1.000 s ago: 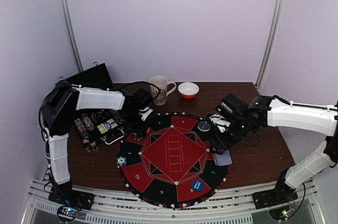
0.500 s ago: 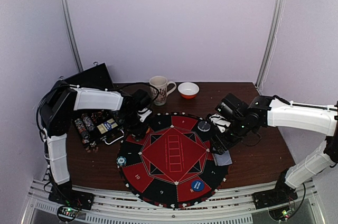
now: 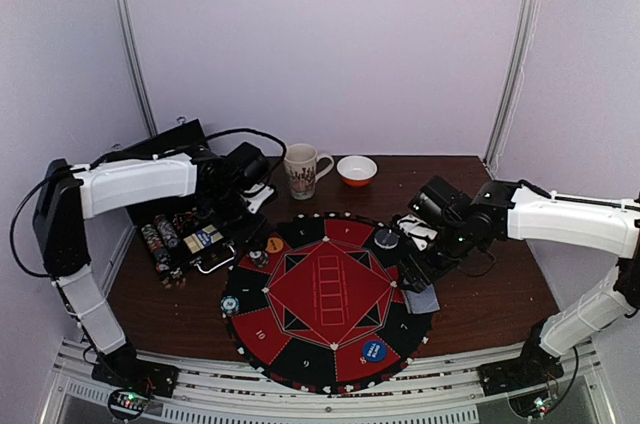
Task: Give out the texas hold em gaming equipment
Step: Pick up the pile of poker chips from the pile of poker chips.
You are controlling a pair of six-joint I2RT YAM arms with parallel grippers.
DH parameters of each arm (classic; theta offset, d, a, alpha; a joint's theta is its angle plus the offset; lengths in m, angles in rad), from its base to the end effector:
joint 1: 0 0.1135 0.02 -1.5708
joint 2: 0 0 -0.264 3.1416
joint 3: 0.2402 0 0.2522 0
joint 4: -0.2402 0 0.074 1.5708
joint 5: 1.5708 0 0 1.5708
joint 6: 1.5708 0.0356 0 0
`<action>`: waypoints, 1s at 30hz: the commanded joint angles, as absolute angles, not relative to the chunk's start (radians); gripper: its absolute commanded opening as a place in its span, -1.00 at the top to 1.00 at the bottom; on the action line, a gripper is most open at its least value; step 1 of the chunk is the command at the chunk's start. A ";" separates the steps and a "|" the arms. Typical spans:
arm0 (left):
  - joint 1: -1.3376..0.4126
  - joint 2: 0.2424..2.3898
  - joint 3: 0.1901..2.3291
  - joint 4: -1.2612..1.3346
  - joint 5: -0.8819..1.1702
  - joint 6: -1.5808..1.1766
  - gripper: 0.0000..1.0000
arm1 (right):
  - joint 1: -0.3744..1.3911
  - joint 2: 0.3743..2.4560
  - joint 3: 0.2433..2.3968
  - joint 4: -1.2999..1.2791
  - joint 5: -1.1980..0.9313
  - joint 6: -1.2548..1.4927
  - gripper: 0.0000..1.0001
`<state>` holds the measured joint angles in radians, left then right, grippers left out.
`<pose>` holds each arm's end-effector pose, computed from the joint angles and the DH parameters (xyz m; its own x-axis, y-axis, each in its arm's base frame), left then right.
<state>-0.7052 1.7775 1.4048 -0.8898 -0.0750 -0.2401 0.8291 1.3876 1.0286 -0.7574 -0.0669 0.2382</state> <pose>0.2739 -0.2296 0.2342 -0.8543 0.4158 -0.3117 0.4385 0.8987 -0.0028 0.1809 0.2010 0.2448 -0.7681 -0.4899 -0.4124 -0.5909 0.7903 0.1619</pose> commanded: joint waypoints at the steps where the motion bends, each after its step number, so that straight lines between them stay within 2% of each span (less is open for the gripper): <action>1: -0.773 1.651 1.295 -1.058 -0.054 -0.362 -0.54 | 0.827 1.361 1.056 -0.769 -0.052 0.224 -0.59; 4: -0.808 1.597 1.231 -1.115 -0.029 -0.416 -0.70 | 0.827 1.366 1.058 -0.766 -0.052 0.213 -0.59; 7: -0.813 1.554 1.154 -1.084 0.011 -0.446 -0.95 | 0.826 1.365 1.045 -0.752 -0.053 0.204 -0.59; 16: -0.812 1.597 1.007 -0.915 0.012 -0.451 -0.96 | 0.825 1.348 1.008 -0.738 -0.057 0.203 -0.60; 23: -0.811 1.646 0.943 -0.804 0.016 -0.432 -0.51 | 0.826 1.345 1.002 -0.738 -0.057 0.208 -0.60; 26: -0.808 1.669 0.934 -0.793 -0.011 -0.419 -0.47 | 0.825 1.351 1.005 -0.740 -0.060 0.209 -0.60; 30: -0.805 1.692 0.934 -0.767 -0.023 -0.408 -0.32 | 0.825 1.356 1.010 -0.742 -0.062 0.209 -0.60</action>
